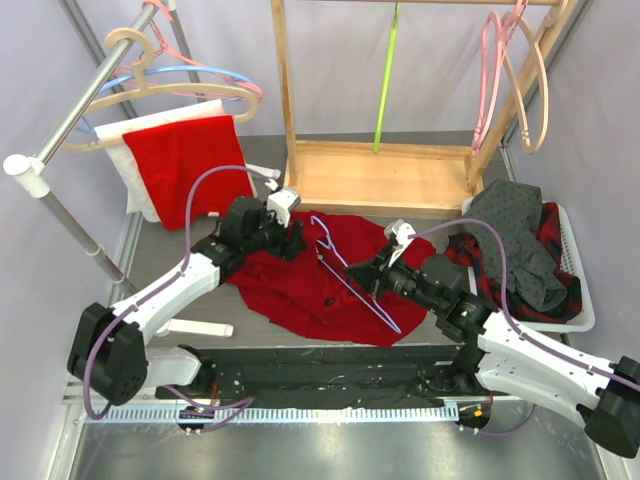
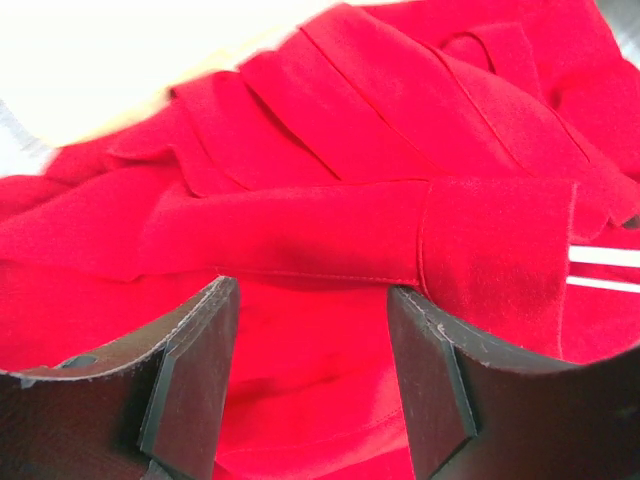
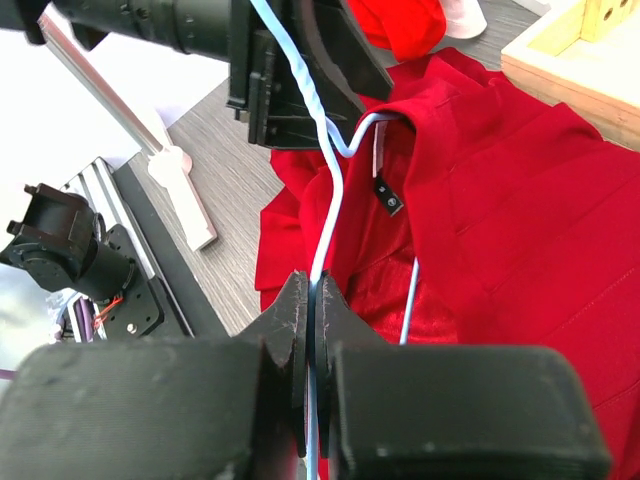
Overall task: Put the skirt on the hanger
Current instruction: Hang the skirt on the hanger.
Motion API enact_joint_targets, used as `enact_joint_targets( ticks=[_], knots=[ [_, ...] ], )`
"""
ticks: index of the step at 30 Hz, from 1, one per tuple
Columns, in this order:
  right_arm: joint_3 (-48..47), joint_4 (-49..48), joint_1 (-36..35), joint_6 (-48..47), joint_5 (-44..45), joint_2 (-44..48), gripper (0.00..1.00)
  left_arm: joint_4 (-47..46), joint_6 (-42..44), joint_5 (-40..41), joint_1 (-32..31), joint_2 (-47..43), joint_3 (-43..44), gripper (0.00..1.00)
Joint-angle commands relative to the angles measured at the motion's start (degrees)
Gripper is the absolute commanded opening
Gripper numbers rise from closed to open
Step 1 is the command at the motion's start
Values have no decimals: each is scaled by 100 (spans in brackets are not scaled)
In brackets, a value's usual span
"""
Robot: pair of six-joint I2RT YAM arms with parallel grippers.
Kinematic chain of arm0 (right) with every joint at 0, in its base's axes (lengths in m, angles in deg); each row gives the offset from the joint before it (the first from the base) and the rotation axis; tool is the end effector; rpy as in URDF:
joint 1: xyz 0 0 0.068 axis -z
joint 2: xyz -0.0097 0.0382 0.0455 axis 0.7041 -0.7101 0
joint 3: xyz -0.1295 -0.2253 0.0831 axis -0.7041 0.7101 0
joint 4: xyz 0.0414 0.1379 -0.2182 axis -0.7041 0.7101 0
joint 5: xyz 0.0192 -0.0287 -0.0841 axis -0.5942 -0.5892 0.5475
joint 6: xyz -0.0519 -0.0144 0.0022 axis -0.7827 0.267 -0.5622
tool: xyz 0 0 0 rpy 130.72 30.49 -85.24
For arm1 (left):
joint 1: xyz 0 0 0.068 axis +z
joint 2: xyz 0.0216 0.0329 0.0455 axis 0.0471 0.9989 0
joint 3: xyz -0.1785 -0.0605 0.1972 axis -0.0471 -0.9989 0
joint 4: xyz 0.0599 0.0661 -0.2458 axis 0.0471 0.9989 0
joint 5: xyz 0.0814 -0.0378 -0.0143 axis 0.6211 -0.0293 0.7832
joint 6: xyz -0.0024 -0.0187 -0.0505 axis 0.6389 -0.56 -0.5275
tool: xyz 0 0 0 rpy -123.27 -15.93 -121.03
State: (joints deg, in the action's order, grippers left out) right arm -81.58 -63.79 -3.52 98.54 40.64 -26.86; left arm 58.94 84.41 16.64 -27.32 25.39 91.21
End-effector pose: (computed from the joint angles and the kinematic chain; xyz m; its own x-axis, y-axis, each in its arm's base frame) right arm 0.1258 0.1478 0.2692 -0.3226 0.1296 -0.9376 -0.7593 0.5560 0.3380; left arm 0.2428 -0.1511 0.2612 -0.4725 0.2410 -0.8477 0.6641 0.7298 -0.1627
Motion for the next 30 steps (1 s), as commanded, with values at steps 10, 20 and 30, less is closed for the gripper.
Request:
enact_joint_targets(
  ticks=[10, 20, 30],
  knots=[
    [-547, -428, 19, 290, -417, -287, 1, -1408, -90, -481, -21, -281, -325, 66],
    [-723, -209, 300, 738, -1366, -208, 1, -1206, -107, -1949, -21, -333, -44, 70],
    [-758, 319, 722, 1037, -1859, 126, 1, -1426, -257, -1606, -21, -1142, -412, 72]
  ],
)
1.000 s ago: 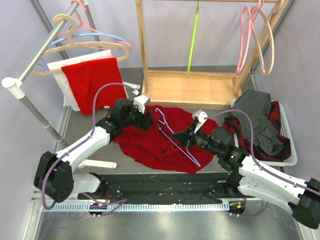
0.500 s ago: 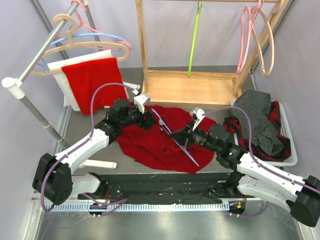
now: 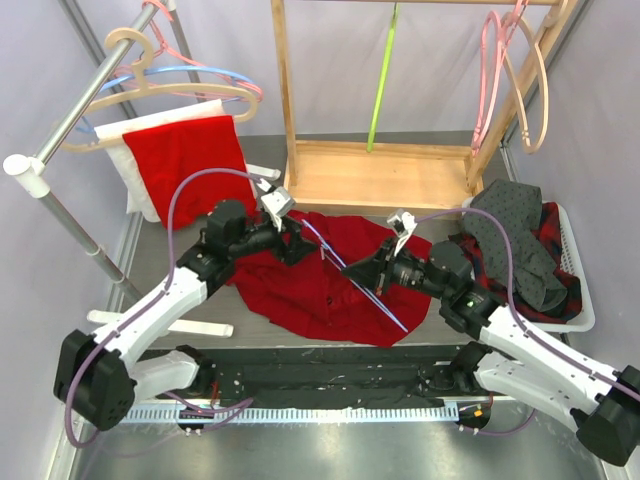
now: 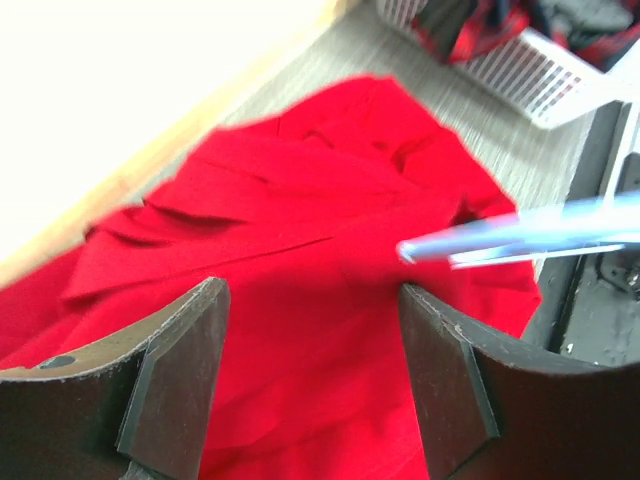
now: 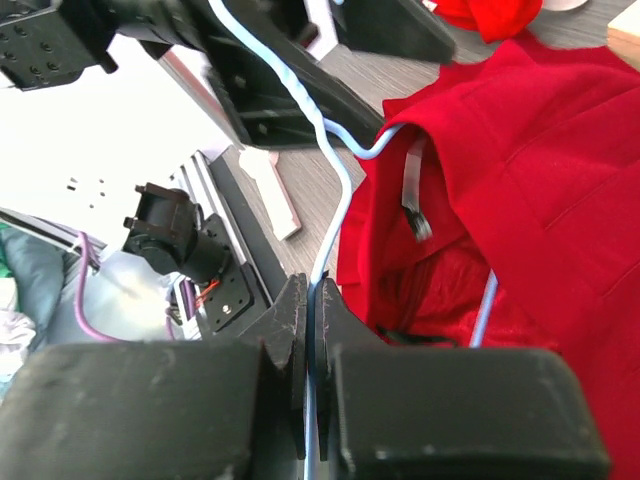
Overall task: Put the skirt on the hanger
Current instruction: Hang the skirt on the hanger.
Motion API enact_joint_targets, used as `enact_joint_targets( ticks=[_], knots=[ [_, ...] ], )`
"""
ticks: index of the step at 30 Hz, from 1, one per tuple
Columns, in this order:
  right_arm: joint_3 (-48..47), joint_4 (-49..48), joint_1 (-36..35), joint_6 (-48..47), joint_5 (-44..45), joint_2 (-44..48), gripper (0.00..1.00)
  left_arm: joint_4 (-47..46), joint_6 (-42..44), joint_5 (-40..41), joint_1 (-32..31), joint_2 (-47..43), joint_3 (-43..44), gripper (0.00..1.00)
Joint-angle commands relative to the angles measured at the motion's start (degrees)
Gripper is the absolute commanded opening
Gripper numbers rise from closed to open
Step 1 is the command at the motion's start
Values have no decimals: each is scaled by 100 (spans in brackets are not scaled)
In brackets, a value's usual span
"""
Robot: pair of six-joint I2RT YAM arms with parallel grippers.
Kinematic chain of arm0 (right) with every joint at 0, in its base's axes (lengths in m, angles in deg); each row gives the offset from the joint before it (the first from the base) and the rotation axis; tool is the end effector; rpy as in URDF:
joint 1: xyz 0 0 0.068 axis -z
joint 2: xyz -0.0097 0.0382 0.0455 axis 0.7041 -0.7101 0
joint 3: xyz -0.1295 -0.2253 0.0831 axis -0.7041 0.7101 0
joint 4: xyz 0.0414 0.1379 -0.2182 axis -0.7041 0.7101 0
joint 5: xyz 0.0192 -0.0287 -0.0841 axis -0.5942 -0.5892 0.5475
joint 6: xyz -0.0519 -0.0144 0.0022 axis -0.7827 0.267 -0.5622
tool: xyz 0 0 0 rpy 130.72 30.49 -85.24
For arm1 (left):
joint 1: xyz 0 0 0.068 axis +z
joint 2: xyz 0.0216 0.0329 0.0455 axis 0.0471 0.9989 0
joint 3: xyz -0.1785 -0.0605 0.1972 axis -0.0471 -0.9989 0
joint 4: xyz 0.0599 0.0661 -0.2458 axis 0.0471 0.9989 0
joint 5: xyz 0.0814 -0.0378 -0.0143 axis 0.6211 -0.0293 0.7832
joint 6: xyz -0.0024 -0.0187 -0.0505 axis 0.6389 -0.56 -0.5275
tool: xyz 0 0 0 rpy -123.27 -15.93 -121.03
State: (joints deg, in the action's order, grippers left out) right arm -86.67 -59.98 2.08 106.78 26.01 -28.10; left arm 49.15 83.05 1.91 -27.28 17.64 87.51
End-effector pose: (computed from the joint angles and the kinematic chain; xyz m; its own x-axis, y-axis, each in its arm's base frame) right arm 0.1358 0.1432 0.2903 -0.4688 0.1507 -0.8704 -0.7722 0.4085 0.4866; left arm 0.2186 -0.1467 0.2913 -0.3077 0.1251 -0.9432 0.8306 0.5188 -0.2022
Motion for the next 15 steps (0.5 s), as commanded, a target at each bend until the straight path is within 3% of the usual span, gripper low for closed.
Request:
enact_joint_targets(
  ticks=[1, 8, 10, 15],
  knots=[
    [-240, -96, 215, 266, -571, 260, 1, -490, -121, -281, -26, -418, -61, 72],
    [-249, -404, 418, 697, -1065, 286, 1, -465, -227, -1328, -26, 71, 132, 71],
    [-222, -413, 444, 706, -1039, 251, 1, -315, -218, -1233, -26, 196, 133, 70],
    [14, -536, 471, 714, -776, 163, 1, -377, -288, 56, -17, -75, -96, 65]
  ],
)
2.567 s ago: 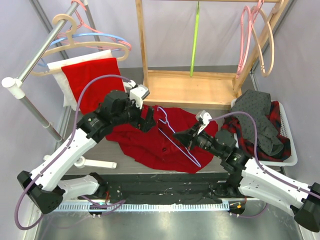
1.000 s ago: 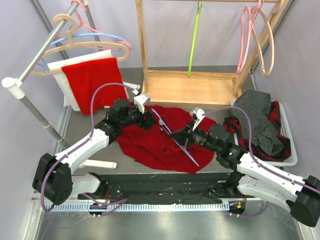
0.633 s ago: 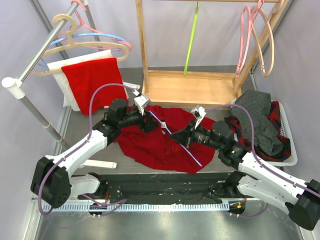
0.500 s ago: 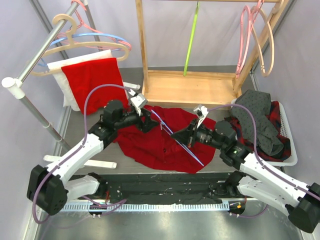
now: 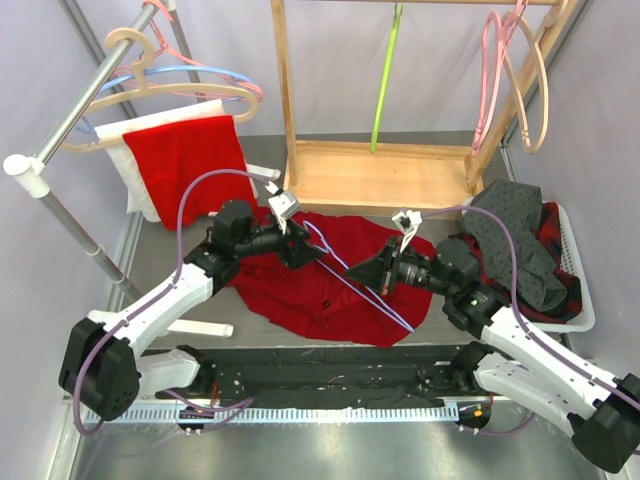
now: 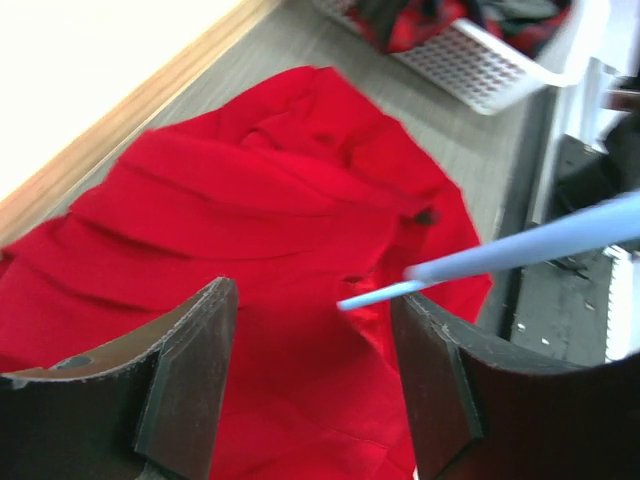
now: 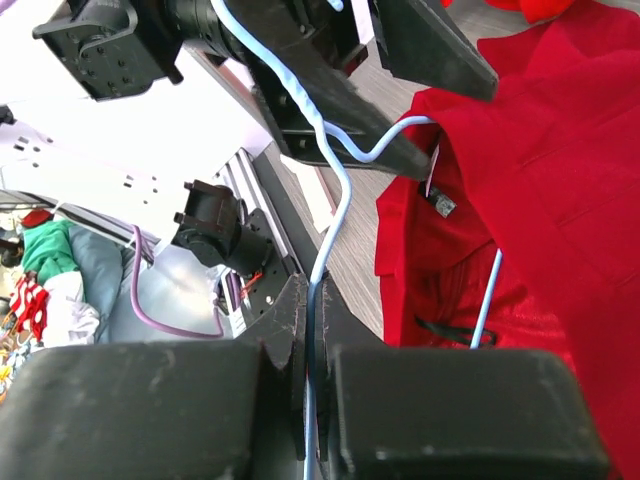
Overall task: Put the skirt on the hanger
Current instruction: Hang the skirt on the hanger.
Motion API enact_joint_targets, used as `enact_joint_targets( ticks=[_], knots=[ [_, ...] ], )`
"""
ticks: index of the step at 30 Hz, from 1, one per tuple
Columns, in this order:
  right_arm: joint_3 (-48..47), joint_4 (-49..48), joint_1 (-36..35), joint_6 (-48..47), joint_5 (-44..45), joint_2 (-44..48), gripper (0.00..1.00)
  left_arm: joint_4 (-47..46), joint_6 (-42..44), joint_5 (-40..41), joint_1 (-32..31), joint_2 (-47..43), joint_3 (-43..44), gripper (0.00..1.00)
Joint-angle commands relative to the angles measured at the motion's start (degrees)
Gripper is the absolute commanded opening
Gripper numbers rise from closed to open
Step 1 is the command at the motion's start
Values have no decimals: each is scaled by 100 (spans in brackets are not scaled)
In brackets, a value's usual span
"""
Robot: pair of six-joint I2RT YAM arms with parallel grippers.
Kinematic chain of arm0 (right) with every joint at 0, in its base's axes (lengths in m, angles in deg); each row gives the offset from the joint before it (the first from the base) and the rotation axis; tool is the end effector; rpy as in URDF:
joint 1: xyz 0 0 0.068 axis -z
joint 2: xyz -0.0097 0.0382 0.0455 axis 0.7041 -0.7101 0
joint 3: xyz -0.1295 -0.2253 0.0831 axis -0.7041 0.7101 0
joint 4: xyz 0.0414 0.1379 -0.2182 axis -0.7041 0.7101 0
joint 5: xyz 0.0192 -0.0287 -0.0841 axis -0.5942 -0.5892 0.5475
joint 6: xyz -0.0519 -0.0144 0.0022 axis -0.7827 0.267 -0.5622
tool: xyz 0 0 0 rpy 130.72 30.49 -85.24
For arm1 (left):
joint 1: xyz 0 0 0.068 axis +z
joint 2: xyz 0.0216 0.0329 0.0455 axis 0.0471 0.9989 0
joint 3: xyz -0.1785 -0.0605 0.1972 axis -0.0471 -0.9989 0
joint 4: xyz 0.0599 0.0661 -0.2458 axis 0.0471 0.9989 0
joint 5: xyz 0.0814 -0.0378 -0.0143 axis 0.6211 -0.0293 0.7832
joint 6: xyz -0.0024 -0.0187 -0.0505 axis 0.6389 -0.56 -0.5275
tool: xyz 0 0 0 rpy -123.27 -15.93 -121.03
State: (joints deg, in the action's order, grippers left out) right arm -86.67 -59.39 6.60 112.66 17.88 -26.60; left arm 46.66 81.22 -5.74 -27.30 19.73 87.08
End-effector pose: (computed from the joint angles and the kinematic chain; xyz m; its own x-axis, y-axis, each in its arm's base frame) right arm 0.1384 0.1313 0.2940 -0.5524 0.1722 -0.8156 -0.7459 0.3345 0.5759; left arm 0.2207 -0.1525 0.2849 -0.3390 0.1187 -0.9333 0.8745 0.4056 -0.2661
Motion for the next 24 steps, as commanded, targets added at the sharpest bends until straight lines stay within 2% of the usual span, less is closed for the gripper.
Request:
enact_joint_targets(
  ticks=[1, 6, 12, 15, 16, 18, 24],
  knots=[
    [59, -647, 27, 135, 81, 12, 1, -5, -87, 929, -23, -321, -35, 65],
    [191, -876, 80, 197, 152, -93, 1, 75, -377, 1027, -24, -295, -61, 61],
    [261, -1043, 106, 197, 258, -242, 1, 373, -737, 711, -24, 311, 176, 43],
    [323, -1192, 115, 197, 302, -347, 1, 523, -834, 649, -32, 505, 334, 24],
    [340, -1271, 132, 197, 310, -365, 1, 549, -860, 701, -32, 540, 387, 10],
    [419, -1359, 150, 188, 354, -409, 1, 698, -913, 824, -41, 567, 440, 1],
    [796, -2097, 492, 372, 163, -594, 1, 936, -1150, 1106, -111, 418, 642, 0]
  ],
)
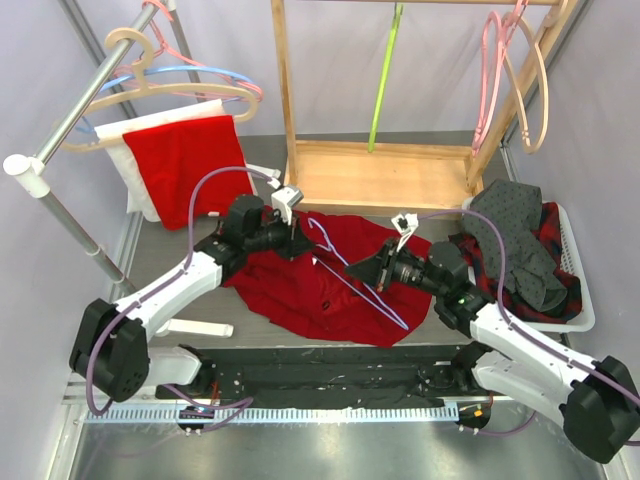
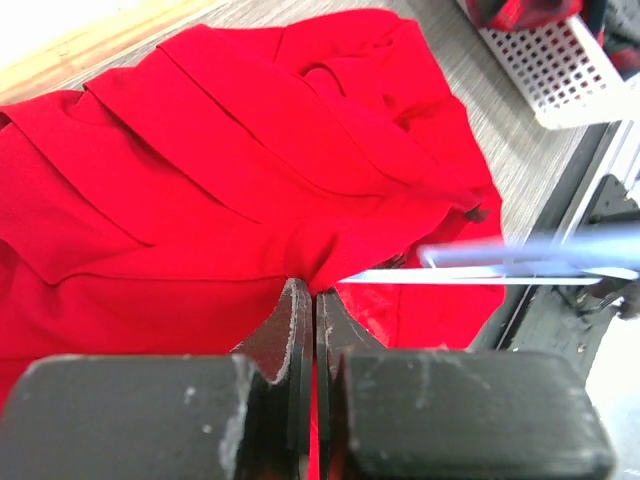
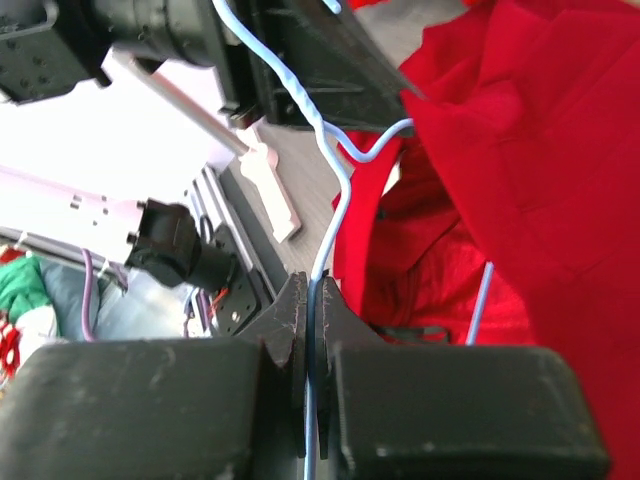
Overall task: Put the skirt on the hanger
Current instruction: Hang the skirt on the hanger.
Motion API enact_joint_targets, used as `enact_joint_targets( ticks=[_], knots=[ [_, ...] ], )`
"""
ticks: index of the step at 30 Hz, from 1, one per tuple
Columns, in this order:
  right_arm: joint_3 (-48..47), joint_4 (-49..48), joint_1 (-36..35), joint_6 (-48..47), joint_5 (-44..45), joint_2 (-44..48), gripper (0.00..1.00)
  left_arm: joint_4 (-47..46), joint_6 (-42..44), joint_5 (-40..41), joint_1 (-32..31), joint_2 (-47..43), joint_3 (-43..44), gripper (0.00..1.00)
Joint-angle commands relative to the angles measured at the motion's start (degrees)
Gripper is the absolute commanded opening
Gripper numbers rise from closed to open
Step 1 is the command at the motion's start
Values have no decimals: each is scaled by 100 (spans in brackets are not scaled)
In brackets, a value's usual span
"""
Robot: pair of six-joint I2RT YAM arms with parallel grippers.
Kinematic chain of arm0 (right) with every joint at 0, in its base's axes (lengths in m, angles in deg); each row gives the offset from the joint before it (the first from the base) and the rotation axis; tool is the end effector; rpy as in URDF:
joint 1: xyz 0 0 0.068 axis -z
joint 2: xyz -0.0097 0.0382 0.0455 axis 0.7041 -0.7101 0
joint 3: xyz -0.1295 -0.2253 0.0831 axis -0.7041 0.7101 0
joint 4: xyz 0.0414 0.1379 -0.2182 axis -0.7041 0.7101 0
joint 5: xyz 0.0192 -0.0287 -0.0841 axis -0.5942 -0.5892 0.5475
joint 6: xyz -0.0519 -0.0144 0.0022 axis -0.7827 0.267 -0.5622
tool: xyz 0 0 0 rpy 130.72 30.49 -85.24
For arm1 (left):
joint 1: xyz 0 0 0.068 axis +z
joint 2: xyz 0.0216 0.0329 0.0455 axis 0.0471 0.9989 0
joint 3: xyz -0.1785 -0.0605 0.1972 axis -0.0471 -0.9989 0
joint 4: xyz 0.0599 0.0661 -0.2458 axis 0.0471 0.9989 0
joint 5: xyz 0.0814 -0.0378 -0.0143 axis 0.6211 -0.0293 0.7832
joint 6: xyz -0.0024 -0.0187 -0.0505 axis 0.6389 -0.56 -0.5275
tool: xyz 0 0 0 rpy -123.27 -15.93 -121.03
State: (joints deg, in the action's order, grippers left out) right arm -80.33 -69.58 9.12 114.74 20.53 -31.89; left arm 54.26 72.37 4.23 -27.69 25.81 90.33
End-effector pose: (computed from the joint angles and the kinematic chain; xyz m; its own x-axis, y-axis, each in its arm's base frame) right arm 0.1559 0.1318 0.2568 -0.5750 0.2220 -0.7874 -0.6816 0.4024 0.6112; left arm 0.2394 -0.1596 0.2630 -0.5855 0.1006 -0.8044 0.6824 0.5969 -0.4220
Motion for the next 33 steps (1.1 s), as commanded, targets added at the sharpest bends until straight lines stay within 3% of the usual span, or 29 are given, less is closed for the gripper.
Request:
enact_joint_targets(
  ticks=[1, 7, 20, 24, 25, 30, 33],
  knots=[
    [207, -1402, 346, 348, -199, -135, 1, 237, -300, 118, -98, -234, 325, 0],
    [463, -2888, 848, 1148, -1017, -478, 1, 342, -467, 4, -178, -638, 422, 0],
    [199, -3725, 892, 1817, -1694, -461, 1, 624, -415, -979, -186, -1078, 809, 1],
    [172, -3891, 901, 1931, -1694, -303, 1, 703, -327, -1287, -186, -1069, 1001, 15],
    [181, -3944, 883, 1966, -1668, -276, 1, 755, -283, -1349, -186, -1061, 1046, 27],
    [287, -4331, 909, 2011, -1545, -206, 1, 1062, -81, -1334, -186, -982, 1291, 61],
    [304, -4436, 901, 2037, -1554, -267, 1, 1502, 208, -789, -186, -1025, 1388, 68]
  ],
)
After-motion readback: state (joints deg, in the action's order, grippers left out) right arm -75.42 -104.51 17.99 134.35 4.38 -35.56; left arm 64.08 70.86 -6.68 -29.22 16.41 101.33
